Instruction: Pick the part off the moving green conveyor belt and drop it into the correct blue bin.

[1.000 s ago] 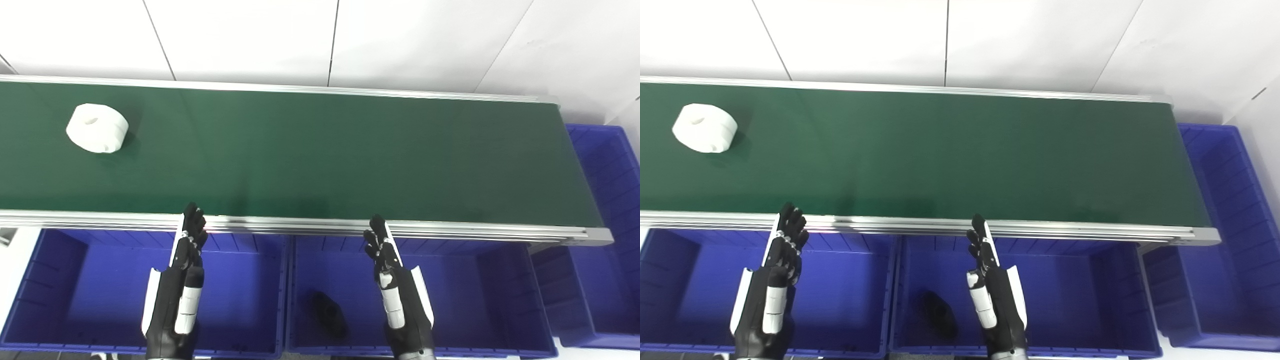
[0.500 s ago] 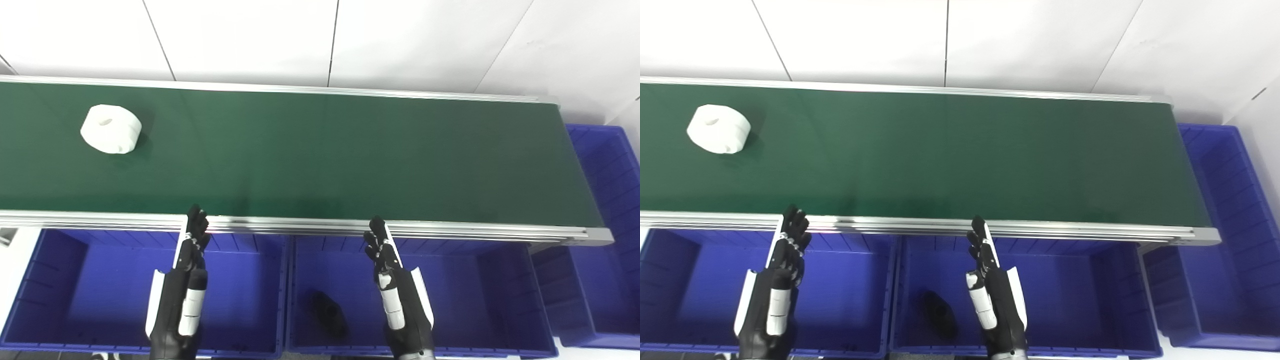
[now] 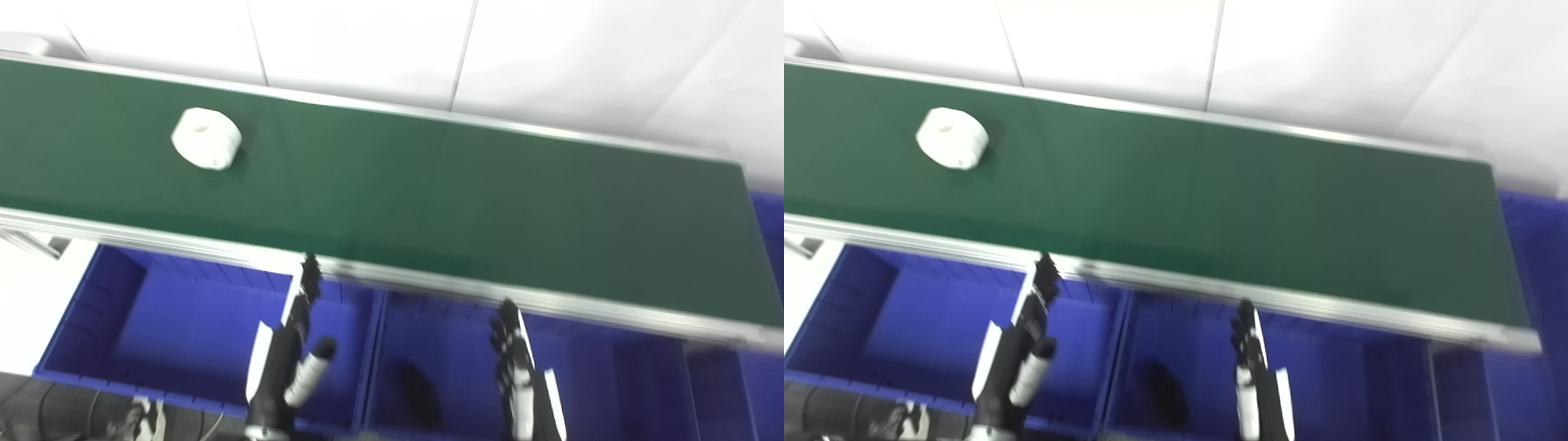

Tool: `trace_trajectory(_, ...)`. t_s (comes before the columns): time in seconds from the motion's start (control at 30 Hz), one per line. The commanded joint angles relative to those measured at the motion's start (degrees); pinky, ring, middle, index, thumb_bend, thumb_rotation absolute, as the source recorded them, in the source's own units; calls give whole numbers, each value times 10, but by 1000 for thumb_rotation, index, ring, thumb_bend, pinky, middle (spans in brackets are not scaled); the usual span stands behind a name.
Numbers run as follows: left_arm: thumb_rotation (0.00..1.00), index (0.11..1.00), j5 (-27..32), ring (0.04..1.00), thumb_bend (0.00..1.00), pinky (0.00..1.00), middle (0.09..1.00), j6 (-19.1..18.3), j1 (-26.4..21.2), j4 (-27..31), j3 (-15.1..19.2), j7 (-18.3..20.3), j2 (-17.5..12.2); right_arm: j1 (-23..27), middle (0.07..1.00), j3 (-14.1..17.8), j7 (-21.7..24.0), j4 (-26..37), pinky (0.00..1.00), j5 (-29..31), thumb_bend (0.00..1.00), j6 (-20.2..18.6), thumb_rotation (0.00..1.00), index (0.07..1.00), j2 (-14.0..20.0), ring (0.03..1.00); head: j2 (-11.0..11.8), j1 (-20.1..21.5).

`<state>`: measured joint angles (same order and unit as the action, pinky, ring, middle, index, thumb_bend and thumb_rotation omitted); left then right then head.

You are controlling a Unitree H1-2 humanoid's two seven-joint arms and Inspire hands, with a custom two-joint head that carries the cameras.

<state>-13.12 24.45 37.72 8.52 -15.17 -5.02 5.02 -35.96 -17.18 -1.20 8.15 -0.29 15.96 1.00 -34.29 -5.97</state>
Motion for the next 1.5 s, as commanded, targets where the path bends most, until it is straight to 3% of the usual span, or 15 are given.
trace_trajectory(0.0, 915, 1000, -10, 970, 761, 964, 1000, 25, -6, 0, -14, -30, -4, 3, 1000, 4, 11, 1, 1000, 7, 781, 33, 1000, 1000, 1, 1000, 2, -1)
trace_trajectory(0.13, 918, 1000, -18, 970, 696, 961, 1000, 25, -18, -15, -34, -61, -14, 14, 1000, 13, 20, -18, 1000, 11, 785, 44, 1000, 1000, 5, 1000, 14, -11)
trace_trajectory(0.53, 927, 1000, -40, 943, 621, 879, 1000, 25, -38, -21, -74, -128, -45, 22, 1000, 20, 34, -37, 1000, 11, 779, 62, 1000, 1000, 1, 1000, 22, -8)
trace_trajectory(0.6, 921, 1000, -37, 959, 688, 913, 1000, 25, -41, -9, -85, -134, -53, 20, 1000, 20, 35, -36, 1000, 12, 783, 61, 1000, 1000, 1, 1000, 21, -8)
trace_trajectory(0.7, 909, 1000, -59, 964, 700, 928, 1000, 25, -49, 13, -101, -158, -66, 20, 1000, 20, 36, -36, 1000, 14, 786, 61, 1000, 1000, 0, 1000, 23, -15)
trace_trajectory(0.77, 820, 1000, -93, 915, 694, 823, 974, 25, -55, 30, -104, -178, -71, 21, 1000, 21, 36, -40, 1000, 13, 784, 64, 1000, 1000, 0, 1000, 26, -17)
trace_trajectory(0.87, 547, 974, -122, 811, 806, 655, 893, 25, -78, 64, -110, -193, -83, 23, 1000, 21, 38, -48, 1000, 15, 777, 68, 1000, 1000, -2, 1000, 34, -19)
trace_trajectory(0.93, 492, 964, -149, 790, 830, 622, 870, 24, -96, 88, -102, -194, -84, 25, 1000, 21, 39, -55, 1000, 17, 766, 72, 1000, 1000, -3, 1000, 42, -20)
trace_trajectory(1.07, 377, 861, -168, 752, 837, 580, 841, 15, -139, 128, -66, -153, -88, 27, 1000, 20, 39, -64, 1000, 22, 743, 80, 1000, 1000, -9, 1000, 48, -16)
trace_trajectory(1.17, 364, 758, -189, 736, 901, 505, 819, -25, -171, 155, -36, -107, -92, 29, 1000, 19, 43, -67, 1000, 27, 742, 77, 1000, 1000, -10, 1000, 50, -13)
trace_trajectory(1.23, 329, 728, -202, 730, 942, 434, 813, -47, -207, 166, -14, -69, -111, 31, 1000, 18, 48, -69, 1000, 33, 736, 77, 1000, 1000, -9, 1000, 50, -10)
trace_trajectory(1.37, 260, 731, -218, 812, 997, 613, 842, -90, -295, 159, 29, 5, -158, 36, 1000, 21, 49, -76, 1000, 28, 734, 84, 1000, 1000, -12, 1000, 49, -6)
trace_trajectory(1.47, 214, 752, -238, 815, 1000, 727, 851, -119, -335, 155, 44, 45, -178, 36, 1000, 21, 48, -74, 1000, 25, 731, 80, 1000, 1000, -14, 1000, 50, -4)
